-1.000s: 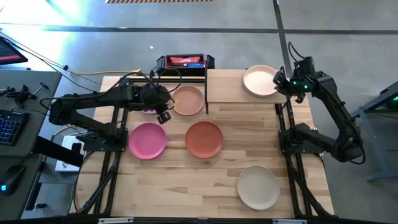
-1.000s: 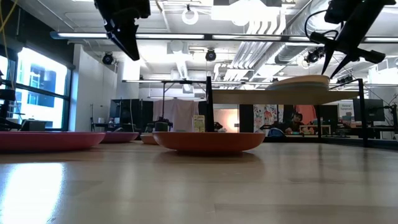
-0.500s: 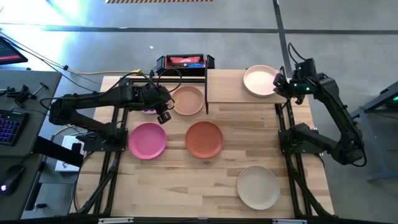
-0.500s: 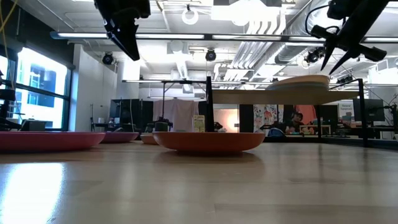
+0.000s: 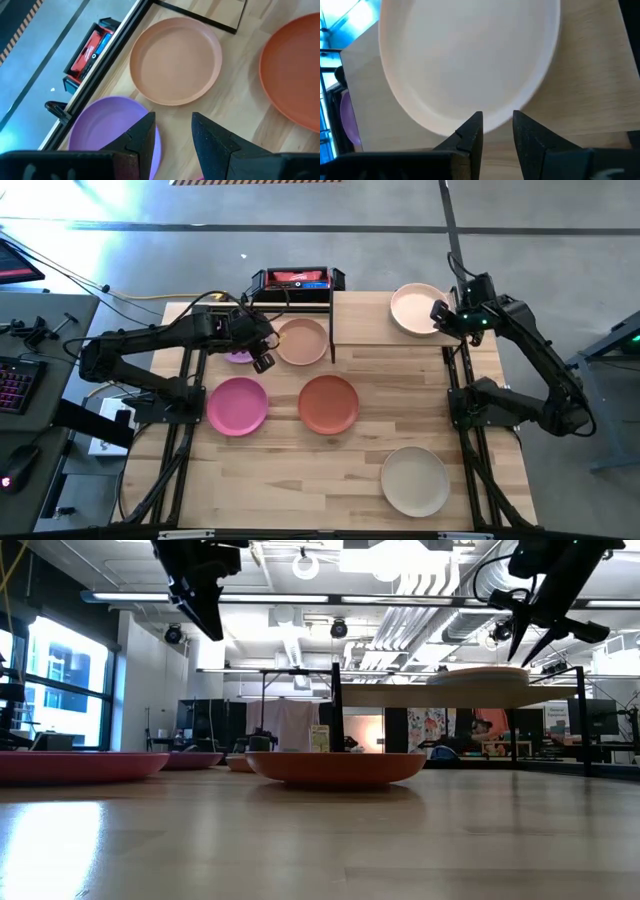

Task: Place and stack plates onto a shelf
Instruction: Stack the light orange plate on top of the light blue plate on the shelf

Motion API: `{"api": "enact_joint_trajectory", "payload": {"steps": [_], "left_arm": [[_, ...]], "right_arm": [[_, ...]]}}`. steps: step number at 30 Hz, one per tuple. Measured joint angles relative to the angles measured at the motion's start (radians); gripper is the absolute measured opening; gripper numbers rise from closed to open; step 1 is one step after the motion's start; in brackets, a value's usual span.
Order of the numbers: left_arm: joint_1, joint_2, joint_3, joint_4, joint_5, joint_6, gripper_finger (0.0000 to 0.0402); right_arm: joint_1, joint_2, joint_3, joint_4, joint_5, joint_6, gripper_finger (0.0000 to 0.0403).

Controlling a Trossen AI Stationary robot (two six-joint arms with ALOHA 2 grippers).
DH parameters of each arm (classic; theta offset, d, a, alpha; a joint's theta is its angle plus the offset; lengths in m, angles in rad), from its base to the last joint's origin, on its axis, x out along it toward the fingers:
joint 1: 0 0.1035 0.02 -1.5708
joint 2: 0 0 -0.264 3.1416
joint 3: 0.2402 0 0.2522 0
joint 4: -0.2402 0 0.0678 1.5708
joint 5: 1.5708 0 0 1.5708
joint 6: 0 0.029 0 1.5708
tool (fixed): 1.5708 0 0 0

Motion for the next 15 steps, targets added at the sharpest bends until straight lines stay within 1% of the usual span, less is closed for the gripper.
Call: {"api": "enact_joint_trajectory", "payload": {"steps": [3, 5, 7, 9, 12, 15], "left_arm": [[0.001, 0.0, 0.0, 0.0, 0.002, 0.001, 0.0117], [0.001, 0.0, 0.0, 0.0, 0.003, 0.017, 0.0117], [0.001, 0.0, 0.0, 0.0, 0.003, 0.025, 0.0117], [0.005, 0.0, 0.0, 0.0, 0.003, 0.026, 0.0117], [0.019, 0.0, 0.0, 0.001, 0.003, 0.026, 0.0117], [0.037, 0.0, 0.0, 0.001, 0.004, 0.026, 0.0117]], "right_arm": [[0.0, -0.007, 0.0, 0.023, -0.017, 0.0, 0.0083], [0.005, -0.016, 0.0, 0.08, -0.06, 0.001, 0.0083], [0.033, -0.017, 0.0, 0.151, -0.109, 0.019, 0.0083], [0.085, -0.011, 0.0, 0.223, -0.132, 0.047, 0.0083], [0.191, 0.021, 0.0, 0.312, -0.115, 0.064, 0.0083], [0.292, 0.062, 0.0, 0.383, -0.023, 0.065, 0.0083]]}}
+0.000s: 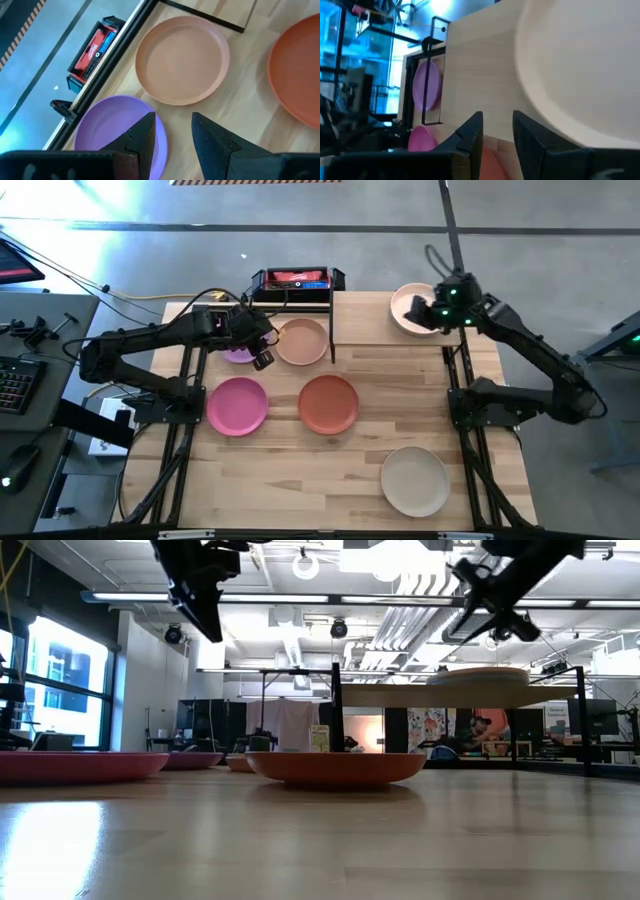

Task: Place and stack plates onto a shelf
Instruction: Stack the light orange plate on top of the light blue plate on the shelf, then stack the brown plate on top of the light orange plate on the shelf

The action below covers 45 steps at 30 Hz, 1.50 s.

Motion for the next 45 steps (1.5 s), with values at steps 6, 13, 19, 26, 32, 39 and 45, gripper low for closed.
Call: {"api": "enact_joint_trajectory", "payload": {"steps": [6, 13, 19, 26, 32, 39, 45], "left_arm": [[0.046, 0.0, 0.0, 0.0, 0.0, 0.0, 0.0117], [0.107, 0.0, 0.0, 0.002, 0.0, 0.0, 0.0117], [0.161, 0.005, 0.0, 0.021, 0.056, 0.026, 0.0117], [0.195, 0.005, 0.0, 0.059, 0.071, 0.026, 0.0117], [0.219, 0.013, 0.0, 0.06, 0.116, 0.028, 0.0117], [0.244, 0.092, 0.0, 0.09, 0.248, 0.107, 0.0117], [0.244, 0.196, 0.0, 0.111, 0.27, 0.335, 0.0117]], "right_arm": [[0.116, 0.1, 0.0, 0.031, 0.081, -0.005, 0.0083], [0.146, 0.197, 0.0, 0.03, 0.123, -0.032, 0.0083], [0.134, 0.211, 0.0, 0.012, 0.19, -0.04, 0.0083], [0.105, 0.209, 0.0, 0.003, 0.205, -0.04, 0.0083], [0.104, 0.208, 0.0, -0.026, 0.203, -0.059, 0.0083], [0.14, 0.185, 0.0, 0.099, 0.074, -0.093, 0.0083], [0.208, 0.146, 0.0, 0.173, -0.015, -0.118, 0.0083]]}}
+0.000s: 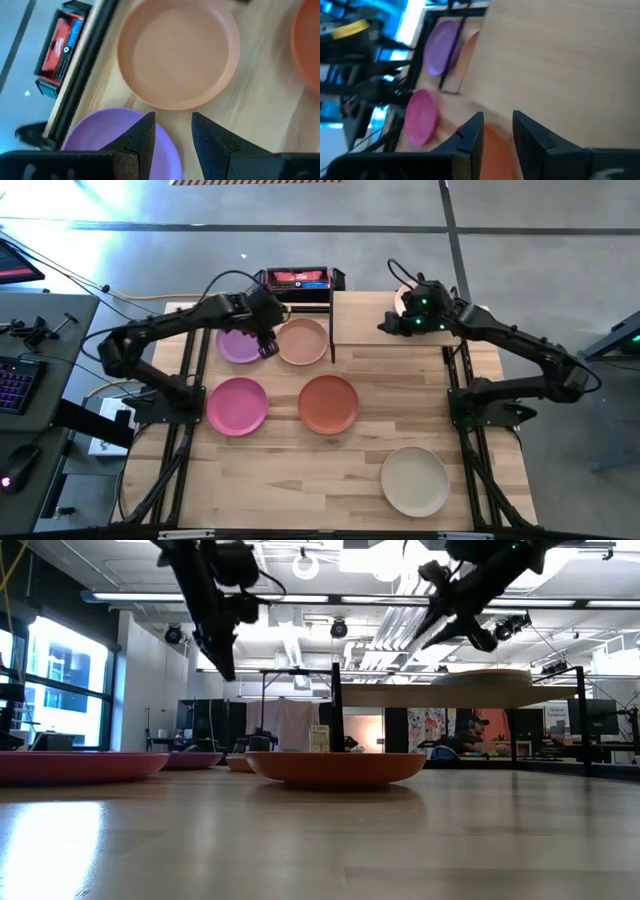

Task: Place and stack plates onto a shelf
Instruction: Stack the brown plate on top of the light orange plate on the shelf

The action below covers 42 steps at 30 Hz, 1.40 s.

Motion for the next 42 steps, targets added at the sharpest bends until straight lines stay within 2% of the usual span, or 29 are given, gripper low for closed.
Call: {"api": "enact_joint_trajectory", "payload": {"steps": [10, 20, 30, 36, 42], "left_arm": [[-0.001, 0.161, 0.0, -0.002, 0.091, 0.206, 0.0117], [-0.002, 0.268, 0.0, -0.021, 0.092, 0.381, 0.0117], [-0.03, 0.35, 0.0, -0.01, 0.091, 0.56, 0.0117], [-0.059, 0.381, 0.0, 0.02, -0.008, 0.544, 0.0117], [-0.068, 0.381, 0.0, 0.047, -0.011, 0.552, 0.0117]], "right_arm": [[0.121, -0.027, 0.0, -0.003, -0.004, -0.001, 0.0083], [0.171, -0.027, 0.0, -0.079, 0.038, -0.018, 0.0083], [0.193, -0.027, 0.0, -0.083, 0.076, 0.003, 0.0083], [0.193, -0.027, 0.0, -0.083, 0.077, 0.007, 0.0083], [0.193, -0.027, 0.0, -0.083, 0.076, 0.007, 0.0083]]}}
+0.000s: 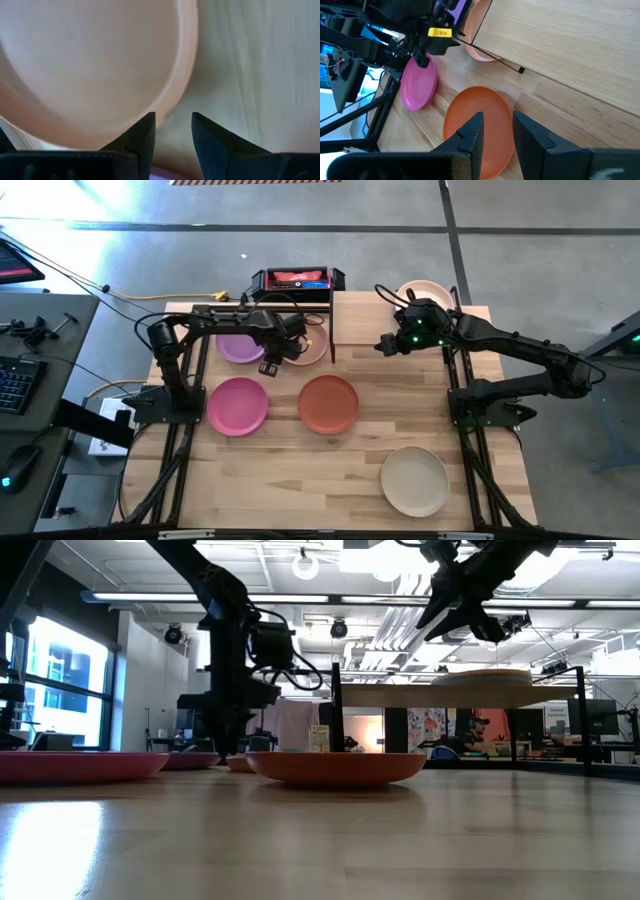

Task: Place and stack plates onto a shelf
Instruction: Stack the brown plate on top of the light orange plate on the shelf

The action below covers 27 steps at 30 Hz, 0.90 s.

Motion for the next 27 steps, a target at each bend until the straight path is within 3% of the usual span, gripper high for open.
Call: {"api": "enact_joint_trajectory", "payload": {"steps": [17, 27], "left_arm": [[-0.003, 0.034, 0.0, 0.046, 0.061, 0.045, 0.0117], [-0.006, 0.072, 0.0, 0.08, -0.003, -0.003, 0.0116]], "right_arm": [[0.0, 0.0, 0.0, 0.0, 0.0, -0.004, 0.0083], [0.0, 0.0, 0.0, 0.0, 0.0, 0.0, 0.0083]]}}
